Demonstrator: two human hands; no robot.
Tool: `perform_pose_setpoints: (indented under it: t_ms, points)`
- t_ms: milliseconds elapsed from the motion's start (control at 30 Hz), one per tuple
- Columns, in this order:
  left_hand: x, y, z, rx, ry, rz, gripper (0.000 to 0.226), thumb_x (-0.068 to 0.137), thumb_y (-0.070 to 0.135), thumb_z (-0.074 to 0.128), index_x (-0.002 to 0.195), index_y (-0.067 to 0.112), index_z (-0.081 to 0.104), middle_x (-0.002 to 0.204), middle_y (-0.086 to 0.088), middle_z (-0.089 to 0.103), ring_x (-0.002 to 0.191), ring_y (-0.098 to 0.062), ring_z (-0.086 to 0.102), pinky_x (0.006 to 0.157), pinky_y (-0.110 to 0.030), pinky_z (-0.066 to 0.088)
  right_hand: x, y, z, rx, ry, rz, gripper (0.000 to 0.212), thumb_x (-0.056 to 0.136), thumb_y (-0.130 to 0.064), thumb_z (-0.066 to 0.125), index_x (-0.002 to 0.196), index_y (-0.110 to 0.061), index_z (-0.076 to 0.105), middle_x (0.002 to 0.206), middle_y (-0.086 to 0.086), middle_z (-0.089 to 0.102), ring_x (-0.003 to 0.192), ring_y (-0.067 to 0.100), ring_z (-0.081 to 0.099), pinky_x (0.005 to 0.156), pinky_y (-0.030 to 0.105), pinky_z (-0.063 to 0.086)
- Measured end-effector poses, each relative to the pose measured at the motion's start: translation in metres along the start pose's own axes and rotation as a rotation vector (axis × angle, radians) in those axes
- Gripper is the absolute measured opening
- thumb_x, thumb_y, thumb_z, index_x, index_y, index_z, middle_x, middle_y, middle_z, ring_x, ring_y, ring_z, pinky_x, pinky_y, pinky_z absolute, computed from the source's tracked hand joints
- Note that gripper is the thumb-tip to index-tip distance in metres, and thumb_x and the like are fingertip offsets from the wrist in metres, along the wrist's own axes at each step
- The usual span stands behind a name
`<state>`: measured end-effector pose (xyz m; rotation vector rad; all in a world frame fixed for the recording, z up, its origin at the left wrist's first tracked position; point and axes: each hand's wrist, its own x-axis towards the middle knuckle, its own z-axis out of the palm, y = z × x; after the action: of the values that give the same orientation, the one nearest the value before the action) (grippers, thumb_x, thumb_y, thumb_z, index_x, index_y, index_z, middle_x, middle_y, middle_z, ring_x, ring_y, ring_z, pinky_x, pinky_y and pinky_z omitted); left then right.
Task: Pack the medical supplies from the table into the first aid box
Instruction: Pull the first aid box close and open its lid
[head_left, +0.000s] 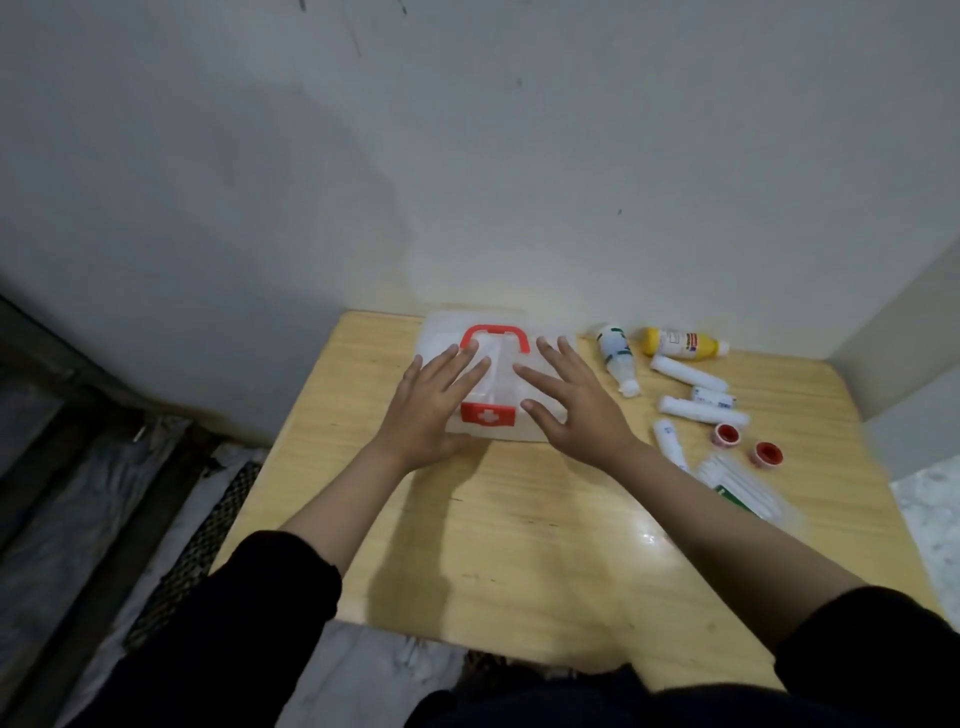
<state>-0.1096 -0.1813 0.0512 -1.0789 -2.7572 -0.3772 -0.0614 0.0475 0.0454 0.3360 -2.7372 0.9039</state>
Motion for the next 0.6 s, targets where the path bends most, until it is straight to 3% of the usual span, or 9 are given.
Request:
perform_pose_setpoints:
  t_ms: [133,400,600]
  points:
    - [0.002,-0.005,0.003,0.022,0.046,0.033,0.090,0.068,0.027,0.082,0.145,0.018,0.037,0.153,-0.006,0.033,0.141,-0.026,0.030,0.109,-0.048,0.020,0.001,0.001,-0.001,-0.015,-0.012,0.008,0.045,0.092,-0.036,0.055,0.136,-0.034,0.046,0.156,0.001,0.025,0.147,0.021,0.008,0.114,0.037,0.020]
    - [0.002,-0.013,0.005,0.055,0.086,0.124,0.082,0.073,0.034,0.078,0.142,0.011,0.041,0.150,-0.012,0.037,0.138,-0.029,0.036,0.106,-0.050,0.033,0.001,0.000,-0.003,-0.027,-0.022,0.020,0.045,0.092,-0.039,0.053,0.136,-0.037,0.044,0.157,-0.003,0.023,0.147,0.018,0.006,0.111,0.036,0.025]
    - [-0.001,-0.017,-0.002,0.034,0.042,0.185,0.083,0.077,0.042,0.071,0.144,0.008,0.037,0.153,-0.014,0.031,0.141,-0.031,0.029,0.109,-0.053,0.026,0.001,-0.002,-0.005,-0.027,-0.024,0.023,0.044,0.092,-0.038,0.053,0.136,-0.037,0.044,0.157,-0.005,0.022,0.147,0.017,0.005,0.108,0.035,0.028]
